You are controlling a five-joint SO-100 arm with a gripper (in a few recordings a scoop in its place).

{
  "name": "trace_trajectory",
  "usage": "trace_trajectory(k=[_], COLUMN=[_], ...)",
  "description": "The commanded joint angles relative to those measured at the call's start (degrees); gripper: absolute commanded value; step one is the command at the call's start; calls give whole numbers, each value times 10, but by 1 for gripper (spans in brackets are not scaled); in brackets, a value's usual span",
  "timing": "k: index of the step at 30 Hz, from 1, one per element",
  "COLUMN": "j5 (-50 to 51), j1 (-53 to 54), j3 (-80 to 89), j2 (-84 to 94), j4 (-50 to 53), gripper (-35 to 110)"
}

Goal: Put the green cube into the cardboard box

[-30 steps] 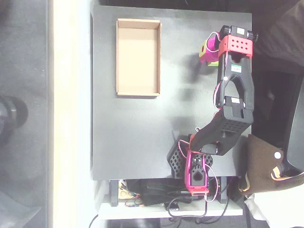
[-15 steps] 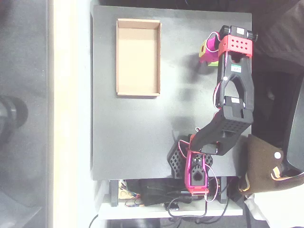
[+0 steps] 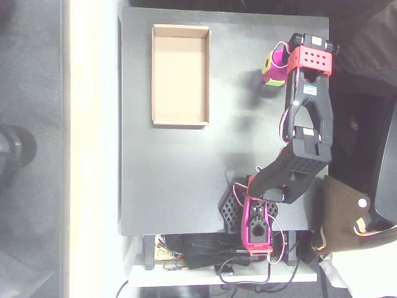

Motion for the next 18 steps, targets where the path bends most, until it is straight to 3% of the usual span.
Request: trace_trajectory(k=[1, 18], j5=[-1, -1], j1=[4, -1], j3=[-6, -6], j2=[14, 221], j4=[7, 8], gripper=[3, 3])
